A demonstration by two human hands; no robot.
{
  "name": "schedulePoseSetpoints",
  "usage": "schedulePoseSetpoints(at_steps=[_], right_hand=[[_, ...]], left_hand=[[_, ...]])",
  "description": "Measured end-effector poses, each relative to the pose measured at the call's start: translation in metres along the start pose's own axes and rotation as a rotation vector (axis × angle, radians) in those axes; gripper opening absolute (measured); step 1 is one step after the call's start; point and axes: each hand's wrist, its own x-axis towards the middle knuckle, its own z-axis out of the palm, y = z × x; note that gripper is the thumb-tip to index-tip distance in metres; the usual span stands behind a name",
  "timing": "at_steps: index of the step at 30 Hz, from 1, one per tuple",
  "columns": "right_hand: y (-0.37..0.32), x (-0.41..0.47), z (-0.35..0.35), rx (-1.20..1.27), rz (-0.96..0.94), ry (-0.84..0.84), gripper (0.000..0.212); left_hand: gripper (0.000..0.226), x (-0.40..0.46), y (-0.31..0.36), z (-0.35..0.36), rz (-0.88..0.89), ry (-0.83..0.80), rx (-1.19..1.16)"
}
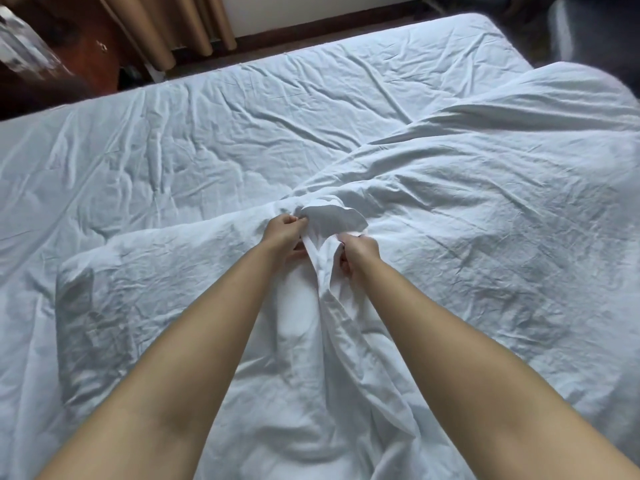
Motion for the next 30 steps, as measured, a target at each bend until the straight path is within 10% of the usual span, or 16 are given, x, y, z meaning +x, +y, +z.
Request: schedulePoseSetpoints(at_steps=[11, 16, 23, 30], right_hand=[[-0.108, -0.034, 0.095, 0.244, -0.404, -0.357, 0.035], [-0.003, -0.023, 0.089, -0.105, -0.248, -0.488, 0.035], [0.054, -0.037, 0.09, -0.456, -0.459, -0.461, 0.034], [0.045, -0.055, 0.065, -1.204, -0.722, -0.091, 0.073]], left_hand=[[0.035, 0.028, 0.048, -0.046, 0.162, -0.098, -0.647], [0.037, 0.03, 0.001, -0.066, -0.13, -0.038, -0.444], [0.013, 0.044, -0.03, -0.053, 0.064, 0.24, -0.067], [0.014, 0.053, -0.005, -0.072, 0.073, 0.583, -0.295]])
